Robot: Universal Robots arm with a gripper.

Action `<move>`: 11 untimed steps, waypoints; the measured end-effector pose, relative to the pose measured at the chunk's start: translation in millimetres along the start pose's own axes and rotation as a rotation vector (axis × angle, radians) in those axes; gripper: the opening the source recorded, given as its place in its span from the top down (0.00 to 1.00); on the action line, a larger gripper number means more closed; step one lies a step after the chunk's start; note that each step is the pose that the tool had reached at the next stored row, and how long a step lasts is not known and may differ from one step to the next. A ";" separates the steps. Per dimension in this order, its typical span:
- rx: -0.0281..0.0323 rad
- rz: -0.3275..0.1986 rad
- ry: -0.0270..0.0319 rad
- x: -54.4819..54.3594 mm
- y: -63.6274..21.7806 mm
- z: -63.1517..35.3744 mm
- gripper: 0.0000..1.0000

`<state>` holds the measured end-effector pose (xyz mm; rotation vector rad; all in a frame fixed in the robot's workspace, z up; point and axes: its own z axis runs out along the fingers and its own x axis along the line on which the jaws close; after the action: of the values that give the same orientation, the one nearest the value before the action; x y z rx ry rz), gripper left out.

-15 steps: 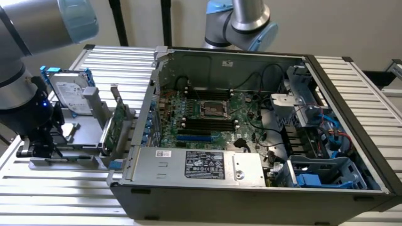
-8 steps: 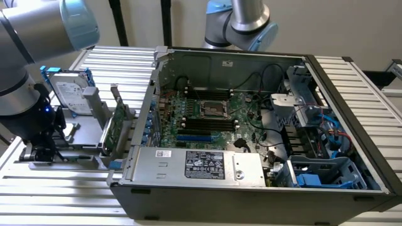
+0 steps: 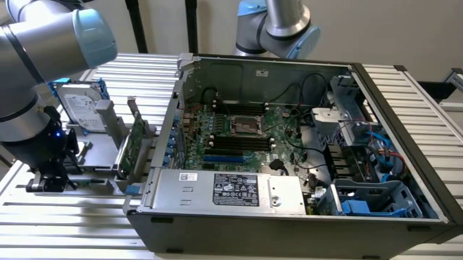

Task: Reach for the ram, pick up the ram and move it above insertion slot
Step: 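Pick up the ram and move it above insertion slot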

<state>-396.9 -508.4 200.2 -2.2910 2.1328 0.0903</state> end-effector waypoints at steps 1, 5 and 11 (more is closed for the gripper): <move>0.0000 0.001 0.0000 0.0 -0.1 1.1 0.58; 0.0001 0.003 -0.0001 0.2 -1.0 2.4 0.58; -0.0002 0.011 -0.0004 0.3 -1.6 3.2 0.58</move>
<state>-395.4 -508.4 196.9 -2.2788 2.1460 0.0910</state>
